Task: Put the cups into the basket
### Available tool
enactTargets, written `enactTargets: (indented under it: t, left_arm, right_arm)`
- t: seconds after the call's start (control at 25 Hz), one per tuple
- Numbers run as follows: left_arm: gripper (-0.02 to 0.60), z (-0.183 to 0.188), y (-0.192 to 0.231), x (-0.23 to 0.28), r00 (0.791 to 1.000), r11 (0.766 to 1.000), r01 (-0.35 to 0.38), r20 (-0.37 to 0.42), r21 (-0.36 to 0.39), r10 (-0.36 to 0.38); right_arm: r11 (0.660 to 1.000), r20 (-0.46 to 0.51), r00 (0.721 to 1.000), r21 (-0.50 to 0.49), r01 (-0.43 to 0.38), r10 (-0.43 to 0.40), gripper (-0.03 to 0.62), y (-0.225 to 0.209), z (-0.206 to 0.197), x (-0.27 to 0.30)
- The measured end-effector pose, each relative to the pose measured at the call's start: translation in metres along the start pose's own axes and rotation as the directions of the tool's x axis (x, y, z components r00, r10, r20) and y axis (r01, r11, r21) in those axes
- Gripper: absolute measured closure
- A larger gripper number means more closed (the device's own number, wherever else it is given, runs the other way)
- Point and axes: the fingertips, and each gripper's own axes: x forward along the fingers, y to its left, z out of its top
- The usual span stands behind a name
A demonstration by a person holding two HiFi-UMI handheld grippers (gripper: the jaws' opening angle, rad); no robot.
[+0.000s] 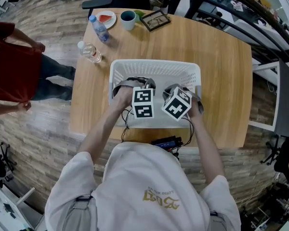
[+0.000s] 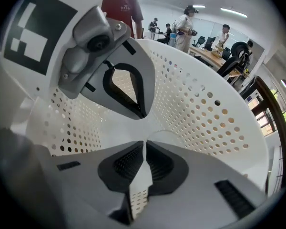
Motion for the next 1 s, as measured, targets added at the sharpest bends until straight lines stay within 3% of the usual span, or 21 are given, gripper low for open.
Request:
enactTargets:
  t: [0.24, 0.52, 1.0]
  left_arm:
    - [0.575, -0.015, -0.008, 0.008, 0.995, 0.998, 0.057, -0.083, 0.019, -0.055]
    - [0.575, -0.015, -0.008, 0.007, 0.995, 0.998, 0.060, -0.086, 0.023, -0.058]
    - [0.575, -0.010, -0.013, 0.004, 0.994, 0.995, 0.095, -0.055, 0.007, -0.095]
  right_arm:
    - [1.000, -0.017, 1.000, 0.023, 0.011, -0.011, 0.568, -0.006, 0.001, 0.013]
    - [0.998, -0.003, 1.000, 0.057, -0.001, 0.001, 0.568, -0.010, 0.002, 0.013]
    - [0.999, -0.031, 0.999, 0.022, -0.024, 0.025, 0.566, -0.002, -0.002, 0.015]
